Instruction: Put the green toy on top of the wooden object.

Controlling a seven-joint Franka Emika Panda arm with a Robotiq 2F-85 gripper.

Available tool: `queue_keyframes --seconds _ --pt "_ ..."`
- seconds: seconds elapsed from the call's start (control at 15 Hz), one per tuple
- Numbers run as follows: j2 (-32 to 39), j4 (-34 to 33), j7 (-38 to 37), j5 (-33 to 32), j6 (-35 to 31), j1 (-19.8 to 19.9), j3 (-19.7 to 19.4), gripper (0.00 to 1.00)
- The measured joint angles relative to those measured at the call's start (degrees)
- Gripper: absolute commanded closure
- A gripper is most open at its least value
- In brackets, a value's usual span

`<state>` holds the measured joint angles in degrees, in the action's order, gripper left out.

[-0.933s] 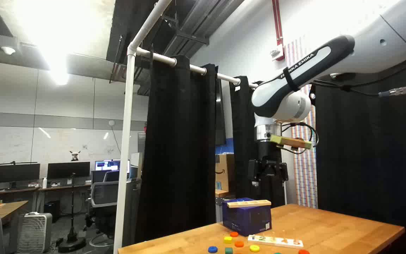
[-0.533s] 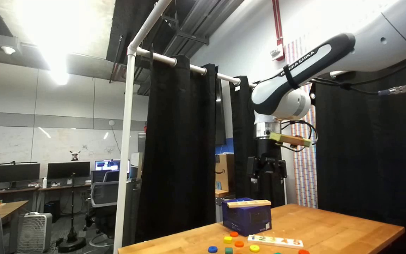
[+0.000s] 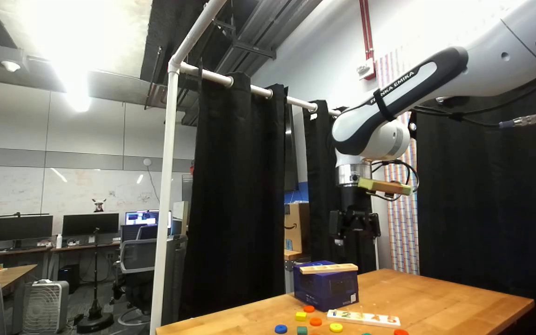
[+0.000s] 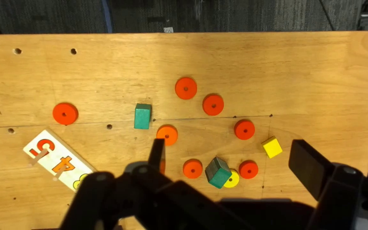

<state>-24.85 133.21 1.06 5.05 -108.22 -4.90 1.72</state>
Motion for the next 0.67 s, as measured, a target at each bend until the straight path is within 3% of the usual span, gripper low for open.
queue_keyframes --seconds 0.67 --pt "9.22 0.85 0.10 -3.41 -7.18 2.28 -0.54 0.00"
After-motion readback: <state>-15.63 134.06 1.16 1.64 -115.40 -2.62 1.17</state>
